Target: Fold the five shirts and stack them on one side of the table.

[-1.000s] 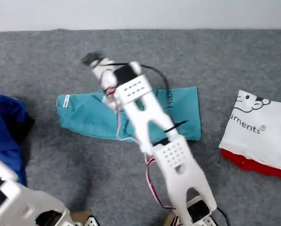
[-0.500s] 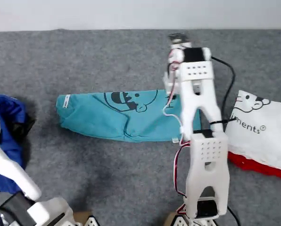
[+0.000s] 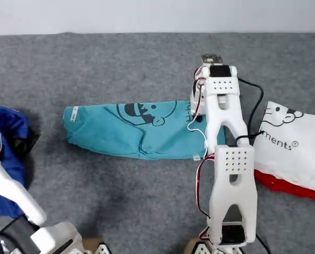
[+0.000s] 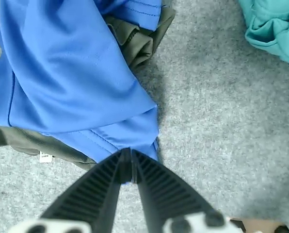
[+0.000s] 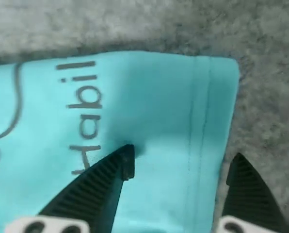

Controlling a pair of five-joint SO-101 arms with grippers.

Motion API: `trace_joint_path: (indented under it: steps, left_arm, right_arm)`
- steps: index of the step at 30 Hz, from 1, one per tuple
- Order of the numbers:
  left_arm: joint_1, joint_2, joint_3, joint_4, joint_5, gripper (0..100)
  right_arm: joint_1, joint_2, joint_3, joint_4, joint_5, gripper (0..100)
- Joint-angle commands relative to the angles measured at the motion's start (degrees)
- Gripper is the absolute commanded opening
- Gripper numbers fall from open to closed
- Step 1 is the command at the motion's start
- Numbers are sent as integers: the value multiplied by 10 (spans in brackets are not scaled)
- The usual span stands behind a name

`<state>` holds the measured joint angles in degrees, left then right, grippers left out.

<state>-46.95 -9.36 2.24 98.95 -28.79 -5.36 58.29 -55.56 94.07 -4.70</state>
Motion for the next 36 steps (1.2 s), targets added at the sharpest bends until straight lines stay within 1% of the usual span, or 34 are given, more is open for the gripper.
trace_joint_path:
  steps: [1,4,9,12,17,26,29,33,36]
  left_arm:
    - [4,-24,-1,14,-4,6]
    - [4,-24,-1,14,-4,6]
    - [4,-24,-1,14,-4,6]
    - [4,-24,-1,14,-4,6]
    - [4,-24,-1,14,-4,6]
    - [4,-24,-2,14,-4,6]
    - [4,-24,-2,14,-4,6]
    - [4,-24,-1,14,-4,6]
    - [4,-24,-1,14,-4,6]
  right_arm:
    - [1,15,-4,-6,-7,305]
    - [-20,33,-4,0,-6,242]
    - [-29,19,-4,0,6,8]
    - [-26,-1,-4,25,41,11]
    - [-2,-46,-4,48,72,10]
    - [108,-105,-4,54,185,9]
    - [131,-115,-4,54,216,9]
    - [122,-133,-4,79,237,9]
    - [80,-153,0,88,241,9]
